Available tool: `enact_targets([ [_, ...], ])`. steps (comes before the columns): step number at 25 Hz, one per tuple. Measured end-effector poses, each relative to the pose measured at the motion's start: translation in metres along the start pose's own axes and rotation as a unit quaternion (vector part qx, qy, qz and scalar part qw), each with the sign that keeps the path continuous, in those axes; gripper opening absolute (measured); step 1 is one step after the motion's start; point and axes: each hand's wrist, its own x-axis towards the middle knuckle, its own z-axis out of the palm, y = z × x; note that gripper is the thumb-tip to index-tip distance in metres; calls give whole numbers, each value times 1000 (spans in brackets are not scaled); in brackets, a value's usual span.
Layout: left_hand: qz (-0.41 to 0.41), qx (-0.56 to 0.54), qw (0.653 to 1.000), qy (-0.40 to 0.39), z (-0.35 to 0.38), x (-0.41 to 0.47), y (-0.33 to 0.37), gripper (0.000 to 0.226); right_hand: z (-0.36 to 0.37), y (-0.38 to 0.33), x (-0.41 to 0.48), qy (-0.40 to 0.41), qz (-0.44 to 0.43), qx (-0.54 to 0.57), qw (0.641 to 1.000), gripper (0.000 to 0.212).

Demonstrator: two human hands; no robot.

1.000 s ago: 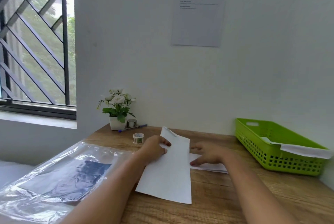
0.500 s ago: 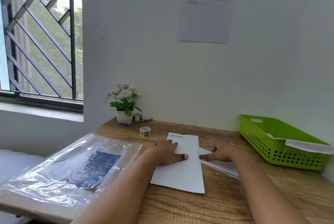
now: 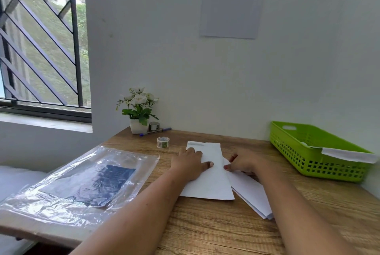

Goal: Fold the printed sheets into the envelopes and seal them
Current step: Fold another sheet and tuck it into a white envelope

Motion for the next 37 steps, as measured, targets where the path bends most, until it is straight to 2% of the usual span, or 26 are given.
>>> enact_targets([
  [7,-3,9,1000,28,-2,-2,2,60,-5,-6,-1,-80,35,-118,989,92],
  [10,-6,12,999,29,-2,-2,3,55,-8,-8,-4,-95,30,-140,985,100],
  [14,35,34,997,54,-2,-5,6,42,-11,-7,-7,-99,21,-133,986,97],
  [17,90,-5,996,28,-3,-4,8,40,-12,-1,-6,-103,10,-92,990,83],
  [20,111,-41,992,-30,-5,-1,7,58,-8,3,0,-67,12,-26,997,73],
  [22,114,-39,991,-53,-6,-3,8,72,-4,2,6,-33,15,-30,999,68],
  [27,100,-22,991,-81,-3,-4,10,84,-5,5,14,3,15,30,999,47],
  [30,95,-24,992,-85,-4,-4,8,85,-10,16,15,101,28,81,991,39],
  [32,96,-34,992,-74,-4,-4,7,84,-13,20,14,202,16,165,965,31],
  [33,97,-41,992,-69,-4,-4,7,82,-15,19,12,227,1,216,950,28],
  [35,97,-56,992,-55,-4,-3,6,78,-16,14,6,206,-27,288,935,29],
  [37,92,-65,993,-39,-4,-2,5,73,-14,4,-4,139,-45,308,940,29],
])
